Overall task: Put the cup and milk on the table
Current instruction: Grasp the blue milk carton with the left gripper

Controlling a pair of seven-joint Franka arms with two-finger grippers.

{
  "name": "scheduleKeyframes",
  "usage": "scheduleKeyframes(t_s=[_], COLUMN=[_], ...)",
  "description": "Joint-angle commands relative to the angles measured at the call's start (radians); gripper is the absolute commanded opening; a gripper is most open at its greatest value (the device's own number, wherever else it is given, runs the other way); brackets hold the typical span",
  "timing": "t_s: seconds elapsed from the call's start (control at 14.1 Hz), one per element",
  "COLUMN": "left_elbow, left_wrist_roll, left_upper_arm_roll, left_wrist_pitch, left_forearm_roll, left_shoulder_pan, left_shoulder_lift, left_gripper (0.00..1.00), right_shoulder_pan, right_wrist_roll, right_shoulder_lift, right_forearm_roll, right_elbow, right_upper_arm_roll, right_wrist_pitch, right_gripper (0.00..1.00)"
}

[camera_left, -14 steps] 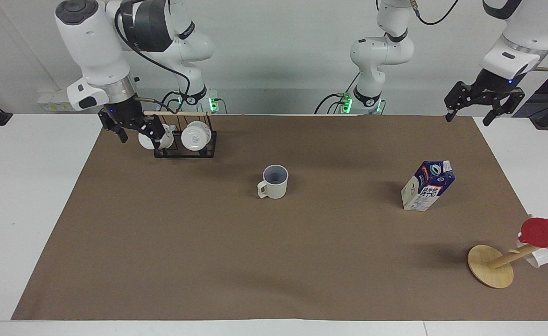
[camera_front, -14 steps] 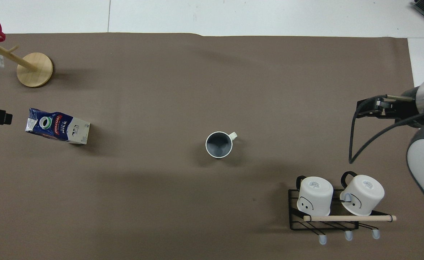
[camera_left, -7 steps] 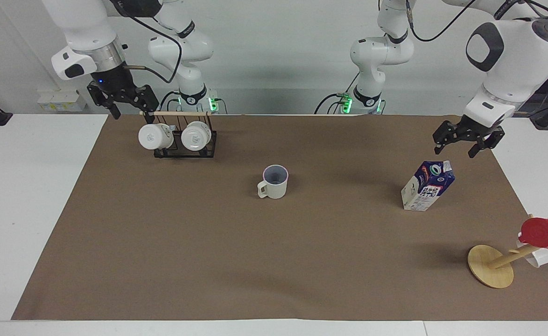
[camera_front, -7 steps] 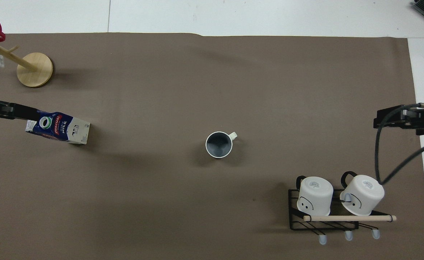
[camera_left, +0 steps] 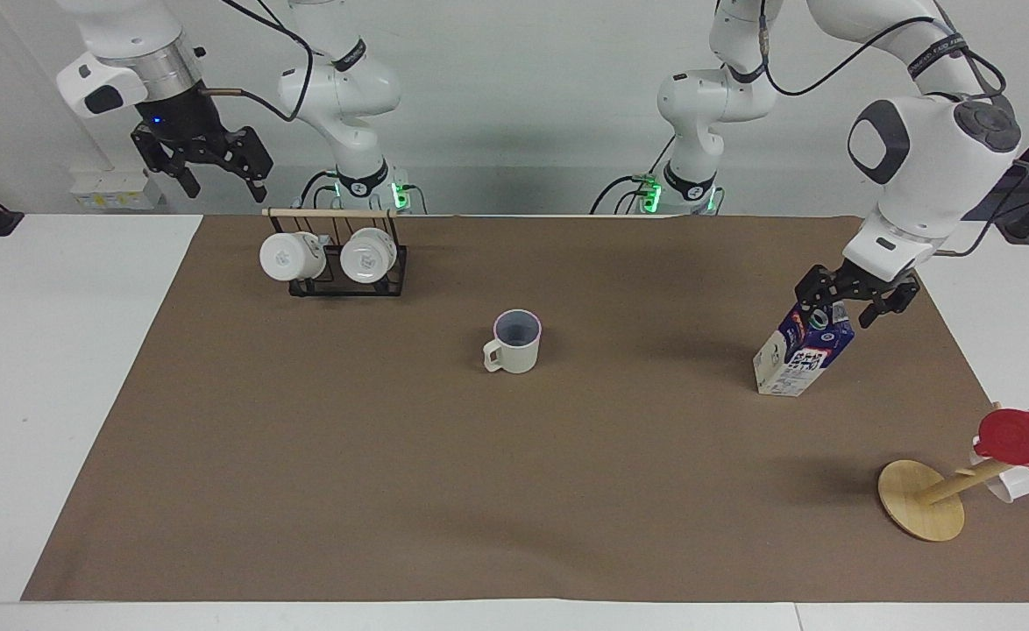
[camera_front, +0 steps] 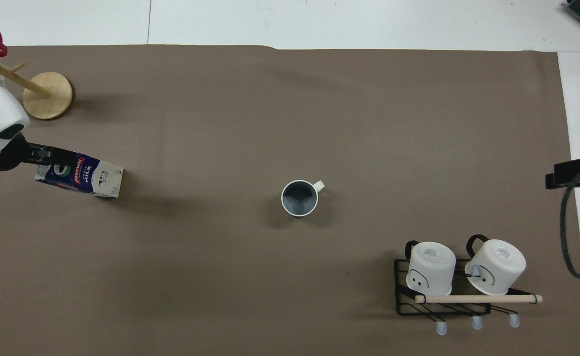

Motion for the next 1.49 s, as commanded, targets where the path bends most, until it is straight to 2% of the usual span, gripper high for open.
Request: scheduleKeyframes(t_s=[0.0, 0.14, 0.35, 0.43, 0.5, 0.64, 0.71, 0.78, 1.13, 1.42], left_elbow=[-0.041, -0.047, -0.055, -0.055, -0.057, -0.055, -0.051, -0.047, -0.003, 0.006], left_wrist_roll=[0.000, 0.002, 0.003, 0.003, 0.005, 0.006, 0.006, 0.006, -0.026, -0.208], left_upper_arm_roll=[-0.004, -0.003, -0.003, -0.003, -0.003, -0.001, 0.000, 0.000, -0.012, -0.018], left_wrist_pitch=[0.042, 0.061, 0.059, 0.056, 0.052, 0.050, 0.047, 0.044, -0.030, -0.033], left_forearm_roll=[0.000, 0.000, 0.000, 0.000, 0.000, 0.000, 0.001, 0.001, 0.001, 0.001], left_shoulder_pan=[-0.003, -0.001, -0.001, 0.002, 0.003, 0.008, 0.008, 0.008, -0.023, -0.148], left_shoulder_lift=[-0.003, -0.002, 0.001, 0.001, 0.001, 0.001, 0.001, -0.003, -0.032, -0.032], left_gripper=[1.00, 1.00, 1.00, 0.90, 0.65, 0.37, 0.27, 0.24, 0.24, 0.24], right_shoulder_pan=[-0.013, -0.006, -0.007, -0.007, -0.009, -0.010, -0.010, -0.010, -0.010, -0.010], right_wrist_roll=[-0.034, -0.032, -0.031, -0.026, -0.026, -0.029, -0.029, -0.031, -0.031, -0.031], right_shoulder_lift=[-0.016, -0.008, -0.022, -0.023, -0.030, -0.034, -0.037, -0.037, -0.039, -0.039], right_forearm_roll=[-0.031, -0.038, -0.016, -0.015, -0.015, -0.015, -0.016, -0.015, -0.015, -0.015], right_elbow=[0.027, 0.069, 0.057, 0.051, 0.043, 0.034, 0.034, 0.032, 0.031, 0.031], right_upper_arm_roll=[0.009, 0.014, 0.008, 0.008, 0.008, 0.006, 0.008, 0.008, 0.008, 0.008], right_wrist_pitch=[-0.017, -0.093, -0.061, -0.061, -0.060, -0.058, -0.058, -0.058, -0.058, -0.058], right_gripper=[1.00, 1.00, 1.00, 1.00, 1.00, 1.00, 1.00, 1.00, 1.00, 1.00])
